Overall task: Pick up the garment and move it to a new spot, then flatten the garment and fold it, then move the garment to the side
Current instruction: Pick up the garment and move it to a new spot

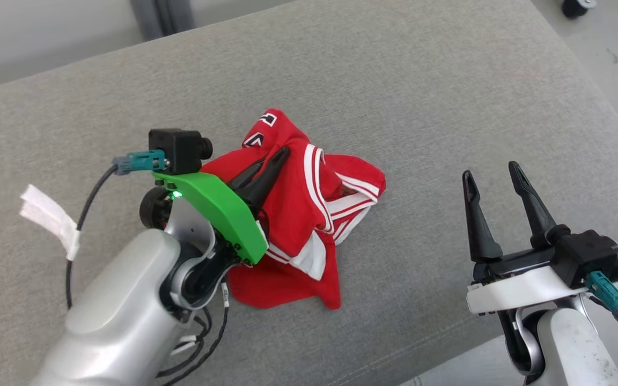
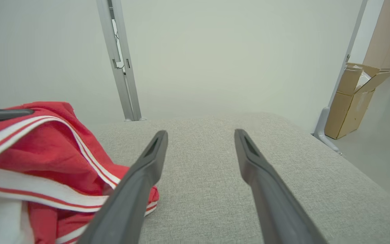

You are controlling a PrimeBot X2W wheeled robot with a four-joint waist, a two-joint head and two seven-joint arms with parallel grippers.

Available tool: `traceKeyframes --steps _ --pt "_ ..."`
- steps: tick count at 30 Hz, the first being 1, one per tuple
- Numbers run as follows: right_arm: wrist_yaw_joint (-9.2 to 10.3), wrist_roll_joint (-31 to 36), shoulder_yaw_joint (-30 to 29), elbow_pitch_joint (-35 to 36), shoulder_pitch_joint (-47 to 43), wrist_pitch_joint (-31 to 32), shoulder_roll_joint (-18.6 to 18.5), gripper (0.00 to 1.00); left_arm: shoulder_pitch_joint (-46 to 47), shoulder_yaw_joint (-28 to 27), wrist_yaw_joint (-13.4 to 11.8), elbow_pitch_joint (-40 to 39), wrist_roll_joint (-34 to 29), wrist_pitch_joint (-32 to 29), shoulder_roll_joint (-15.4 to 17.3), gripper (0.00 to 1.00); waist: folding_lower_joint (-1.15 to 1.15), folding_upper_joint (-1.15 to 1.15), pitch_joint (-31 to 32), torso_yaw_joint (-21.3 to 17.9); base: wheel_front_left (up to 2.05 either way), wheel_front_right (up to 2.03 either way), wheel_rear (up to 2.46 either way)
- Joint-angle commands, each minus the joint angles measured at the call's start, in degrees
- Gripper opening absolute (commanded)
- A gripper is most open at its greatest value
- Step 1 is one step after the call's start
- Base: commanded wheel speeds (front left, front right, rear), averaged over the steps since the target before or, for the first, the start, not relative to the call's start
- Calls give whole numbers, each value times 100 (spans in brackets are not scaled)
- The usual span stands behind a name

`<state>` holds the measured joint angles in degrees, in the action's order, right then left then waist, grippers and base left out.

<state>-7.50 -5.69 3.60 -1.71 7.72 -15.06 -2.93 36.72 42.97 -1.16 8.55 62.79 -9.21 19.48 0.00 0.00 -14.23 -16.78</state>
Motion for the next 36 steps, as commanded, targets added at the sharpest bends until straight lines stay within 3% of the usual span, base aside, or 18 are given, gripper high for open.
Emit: traceKeyframes --steps 1,2,3,6,9,13,21,25,30,36 --pt "2 -28 19 22 -33 -18 5 100 71 -41 79 414 -63 269 -188 0 0 0 -99 -268 0 0 0" --pt "2 -25 53 10 -44 -18 6 100 137 -104 123 840 -129 581 -382 0 0 0 -100 -272 0 0 0" --pt "2 -25 85 2 -47 -18 7 100 171 -95 195 1164 -171 769 -521 10 0 0 -96 -267 0 0 0" --pt "2 67 176 -9 -57 -18 4 100 264 1 329 2140 -468 1395 -867 100 0 0 -13 -196 0 0 0" --pt "2 181 97 38 -99 -18 -1 100 310 44 423 2620 -600 1877 -1139 100 0 0 154 -13 0 0 0" --pt "2 406 -99 135 -208 -18 1 100 178 -185 332 2625 -883 2381 -1205 100 0 0 439 323 0 0 0" --pt "2 794 -321 454 -420 -18 4 100 -1566 -1626 -308 546 -2260 2441 -942 100 0 0 869 1018 0 0 0" --pt "3 898 -429 543 -539 -18 -1 100 -2543 -2280 -417 -35 -2737 2436 -951 100 0 0 1013 1294 0 0 0" --pt "3 1001 -509 482 -766 -18 -4 100 -3403 -3076 -308 -269 -3356 2436 -1128 100 0 0 1173 1581 0 0 0" --pt "5 1054 -726 249 -1049 -18 0 100 -4113 -3889 45 -381 -4084 2437 -1442 100 0 0 1386 1812 0 0 0"
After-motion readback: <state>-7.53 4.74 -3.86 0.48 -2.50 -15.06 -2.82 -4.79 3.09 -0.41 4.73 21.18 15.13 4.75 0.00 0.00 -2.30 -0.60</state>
